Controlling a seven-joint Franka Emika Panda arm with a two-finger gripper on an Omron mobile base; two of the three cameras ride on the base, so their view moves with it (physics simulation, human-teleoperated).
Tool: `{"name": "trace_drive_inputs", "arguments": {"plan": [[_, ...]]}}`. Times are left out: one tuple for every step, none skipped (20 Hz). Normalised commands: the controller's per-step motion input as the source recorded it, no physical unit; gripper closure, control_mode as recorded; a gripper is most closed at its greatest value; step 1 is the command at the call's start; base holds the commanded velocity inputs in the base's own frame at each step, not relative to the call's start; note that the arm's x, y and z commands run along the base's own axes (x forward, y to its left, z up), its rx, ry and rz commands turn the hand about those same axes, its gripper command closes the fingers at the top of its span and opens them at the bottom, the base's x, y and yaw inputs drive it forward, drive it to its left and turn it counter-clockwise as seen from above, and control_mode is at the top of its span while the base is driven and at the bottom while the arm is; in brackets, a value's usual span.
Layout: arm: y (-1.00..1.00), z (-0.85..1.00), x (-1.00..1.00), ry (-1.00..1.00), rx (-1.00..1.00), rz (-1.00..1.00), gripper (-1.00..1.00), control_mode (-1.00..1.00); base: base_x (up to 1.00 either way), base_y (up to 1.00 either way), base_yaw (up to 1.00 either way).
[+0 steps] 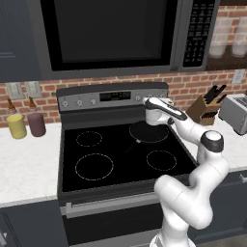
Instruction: Turn off the rear right burner of the stove.
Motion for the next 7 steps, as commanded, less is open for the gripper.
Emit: {"name": "trace_drive_inputs", "arguments": {"plan": [[-0.32,0.25,0.36,0.00,0.31,-0.14,1.00,-1.00,0.00,0.00,0.00],[-0.35,0.26,0.34,0.00,0.32,-0.15,1.00,-1.00,0.00,0.00,0.00],[-0.36,0.27,0.34,0.00,0.33,-0.15,1.00,-1.00,0.00,0.00,0.00],[-0.38,0.29,0.34,0.00,0.33,-0.15,1.00,-1.00,0.00,0.00,0.00],[-0.39,0.29,0.33,0.00,0.33,-0.16,1.00,-1.00,0.00,0.00,0.00],[-0.39,0.29,0.33,0.00,0.33,-0.16,1.00,-1.00,0.00,0.00,0.00],[-0.40,0.28,0.33,0.00,0.33,-0.16,1.00,-1.00,0.00,0.00,0.00]]}}
